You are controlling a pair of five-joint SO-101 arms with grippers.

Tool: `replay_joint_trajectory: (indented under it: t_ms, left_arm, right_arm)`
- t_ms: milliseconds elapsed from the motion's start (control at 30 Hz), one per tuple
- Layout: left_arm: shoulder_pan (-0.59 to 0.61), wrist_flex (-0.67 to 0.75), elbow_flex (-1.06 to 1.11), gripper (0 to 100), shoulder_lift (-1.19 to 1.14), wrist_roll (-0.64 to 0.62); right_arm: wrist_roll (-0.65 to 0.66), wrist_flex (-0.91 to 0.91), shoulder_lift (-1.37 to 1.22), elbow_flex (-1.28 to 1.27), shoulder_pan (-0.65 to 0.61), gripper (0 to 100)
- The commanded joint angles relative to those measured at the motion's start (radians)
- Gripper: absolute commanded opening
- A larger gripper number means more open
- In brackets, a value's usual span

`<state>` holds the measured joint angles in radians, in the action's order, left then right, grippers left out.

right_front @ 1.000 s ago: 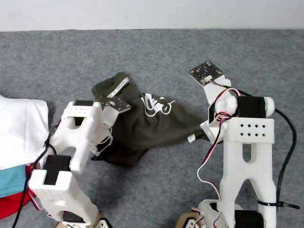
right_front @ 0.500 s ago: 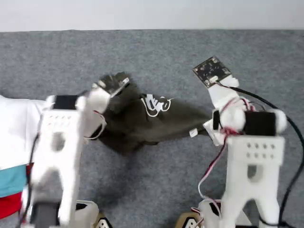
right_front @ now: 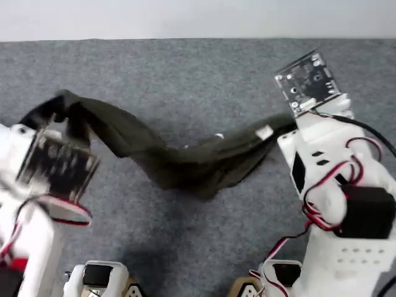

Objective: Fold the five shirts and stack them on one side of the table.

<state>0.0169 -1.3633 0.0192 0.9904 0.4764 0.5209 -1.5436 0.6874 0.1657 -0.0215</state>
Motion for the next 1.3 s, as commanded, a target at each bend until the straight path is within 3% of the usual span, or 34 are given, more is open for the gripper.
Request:
replay_joint_trajectory:
  t_ms: [0, 133, 367, 633, 833, 1067, 1267]
  left_arm:
    - [0.003, 0.052, -0.067, 0, 0.011, 0.133]
    - [0.044, 0.052, -0.137, 0, 0.009, 0.199]
    - [0.164, 0.127, -0.248, 0, 0.011, 0.203]
    - [0.183, 0.127, -0.392, 0, 0.012, 0.206]
    - [0.183, 0.132, -0.512, 0, 0.012, 0.288]
    - [0.183, 0.126, -0.616, 0, 0.012, 0.381]
    - [0.183, -0.071, -0.532, 0, 0.005, 0.428]
  right_arm:
    - [-0.009, 0.088, 0.018, 0.115, -0.004, 0.9]
    - [-0.003, 0.174, 0.015, 0.183, -0.007, 0.9]
    - [-0.002, 0.191, 0.024, 0.319, -0.004, 0.9]
    - [0.069, 0.061, 0.025, 0.485, -0.002, 0.9]
    - [0.072, -0.008, 0.025, 0.626, -0.002, 0.9]
    - [0.193, -0.131, 0.068, 0.707, -0.002, 0.9]
    - [0.210, -0.248, 0.044, 0.617, -0.002, 0.9]
